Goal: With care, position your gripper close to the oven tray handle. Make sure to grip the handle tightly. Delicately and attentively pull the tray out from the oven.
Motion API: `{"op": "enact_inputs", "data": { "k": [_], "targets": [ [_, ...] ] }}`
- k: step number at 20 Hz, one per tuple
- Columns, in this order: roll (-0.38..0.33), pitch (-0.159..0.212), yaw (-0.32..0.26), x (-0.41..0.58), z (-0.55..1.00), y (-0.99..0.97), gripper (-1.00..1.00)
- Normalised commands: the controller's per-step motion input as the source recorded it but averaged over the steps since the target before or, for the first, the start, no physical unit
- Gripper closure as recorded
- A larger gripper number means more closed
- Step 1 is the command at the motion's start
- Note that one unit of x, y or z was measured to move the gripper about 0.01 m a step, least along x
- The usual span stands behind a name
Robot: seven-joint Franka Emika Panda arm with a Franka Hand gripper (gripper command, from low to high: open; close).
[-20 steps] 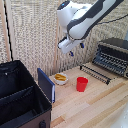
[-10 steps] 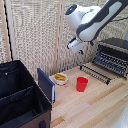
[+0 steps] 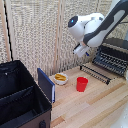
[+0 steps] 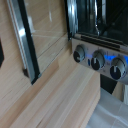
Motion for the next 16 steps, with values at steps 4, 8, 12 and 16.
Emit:
{"op": "enact_inputs", "data": {
  "k": [4, 8, 12, 16],
  "targets": [
    [-0.183, 0.014, 0.133, 0.004, -0.22, -0.52, -1.0],
    [-0.111, 0.058, 0.159, 0.07, -0.16, -0.57, -1.0],
    [-0.094, 0.078, 0.163, 0.096, -0.17, -0.59, -1.0],
    [-0.137, 0.054, 0.137, 0.089, -0.2, -0.59, -1.0]
  ]
}}
